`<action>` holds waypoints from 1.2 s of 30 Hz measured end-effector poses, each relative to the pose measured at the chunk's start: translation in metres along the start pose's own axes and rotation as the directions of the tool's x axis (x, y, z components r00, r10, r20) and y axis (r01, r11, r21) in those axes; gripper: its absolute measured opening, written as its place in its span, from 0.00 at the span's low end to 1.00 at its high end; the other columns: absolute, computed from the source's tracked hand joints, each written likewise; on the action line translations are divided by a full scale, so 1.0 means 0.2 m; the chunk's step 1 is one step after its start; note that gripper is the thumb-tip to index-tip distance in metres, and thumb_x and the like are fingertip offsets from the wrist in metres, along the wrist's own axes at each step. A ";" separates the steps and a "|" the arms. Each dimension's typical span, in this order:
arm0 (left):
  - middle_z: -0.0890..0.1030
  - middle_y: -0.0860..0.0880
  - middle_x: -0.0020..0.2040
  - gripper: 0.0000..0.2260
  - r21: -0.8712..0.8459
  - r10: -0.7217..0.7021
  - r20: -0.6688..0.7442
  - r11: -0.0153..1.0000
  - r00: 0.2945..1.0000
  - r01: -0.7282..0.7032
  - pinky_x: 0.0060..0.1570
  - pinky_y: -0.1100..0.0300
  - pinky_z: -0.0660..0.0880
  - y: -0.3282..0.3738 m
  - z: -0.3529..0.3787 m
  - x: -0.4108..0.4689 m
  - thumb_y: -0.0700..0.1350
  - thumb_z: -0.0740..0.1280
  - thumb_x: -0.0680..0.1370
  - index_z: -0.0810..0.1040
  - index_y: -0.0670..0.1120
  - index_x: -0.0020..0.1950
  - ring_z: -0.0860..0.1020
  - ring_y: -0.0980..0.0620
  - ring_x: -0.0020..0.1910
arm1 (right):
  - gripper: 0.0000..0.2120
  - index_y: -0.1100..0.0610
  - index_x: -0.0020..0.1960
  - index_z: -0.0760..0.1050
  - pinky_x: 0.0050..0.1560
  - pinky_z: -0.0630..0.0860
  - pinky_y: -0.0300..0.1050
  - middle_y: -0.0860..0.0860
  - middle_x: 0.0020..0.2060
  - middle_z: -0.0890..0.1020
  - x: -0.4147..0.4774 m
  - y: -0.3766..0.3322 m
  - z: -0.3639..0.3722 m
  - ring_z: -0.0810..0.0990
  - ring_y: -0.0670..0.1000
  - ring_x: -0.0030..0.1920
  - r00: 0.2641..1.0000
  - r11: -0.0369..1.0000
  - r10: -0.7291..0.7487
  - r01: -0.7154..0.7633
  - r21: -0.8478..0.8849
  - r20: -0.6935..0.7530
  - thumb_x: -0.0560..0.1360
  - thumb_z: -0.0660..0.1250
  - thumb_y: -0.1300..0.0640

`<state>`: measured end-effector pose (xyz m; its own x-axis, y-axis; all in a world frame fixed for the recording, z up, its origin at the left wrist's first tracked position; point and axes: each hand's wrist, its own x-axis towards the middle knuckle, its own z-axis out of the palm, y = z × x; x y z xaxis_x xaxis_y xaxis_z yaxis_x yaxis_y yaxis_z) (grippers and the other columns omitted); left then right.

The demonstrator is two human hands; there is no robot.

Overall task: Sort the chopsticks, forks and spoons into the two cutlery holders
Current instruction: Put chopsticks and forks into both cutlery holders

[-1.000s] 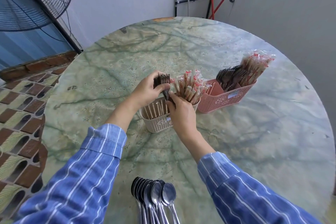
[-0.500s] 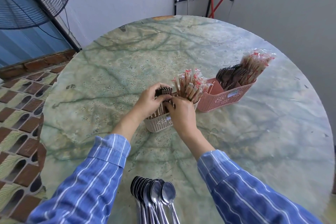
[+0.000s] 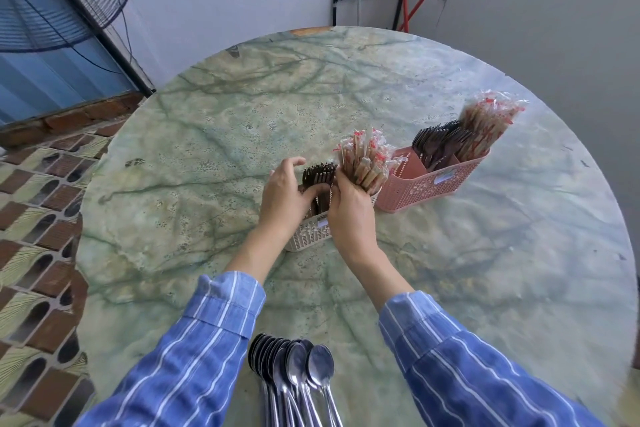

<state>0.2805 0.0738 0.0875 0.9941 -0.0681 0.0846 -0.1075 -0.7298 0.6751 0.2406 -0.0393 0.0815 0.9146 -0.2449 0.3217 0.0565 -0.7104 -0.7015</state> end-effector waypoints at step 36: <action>0.79 0.45 0.61 0.29 -0.104 0.069 0.211 0.993 0.975 -0.048 0.35 0.81 0.64 0.10 -0.01 -0.06 0.31 0.57 0.77 0.64 0.53 0.75 0.77 0.50 0.50 | 0.20 0.63 0.68 0.73 0.45 0.71 0.50 0.64 0.48 0.83 0.01 0.03 -0.04 0.81 0.63 0.49 0.998 0.994 -0.034 0.029 0.109 0.044 0.76 0.61 0.68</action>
<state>0.2660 0.0613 0.1021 0.9651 -0.2606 -0.0258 -0.1559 -0.6509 0.7430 0.2396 -0.0492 0.0835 0.9289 -0.1911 0.3173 0.1268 -0.6409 -0.7571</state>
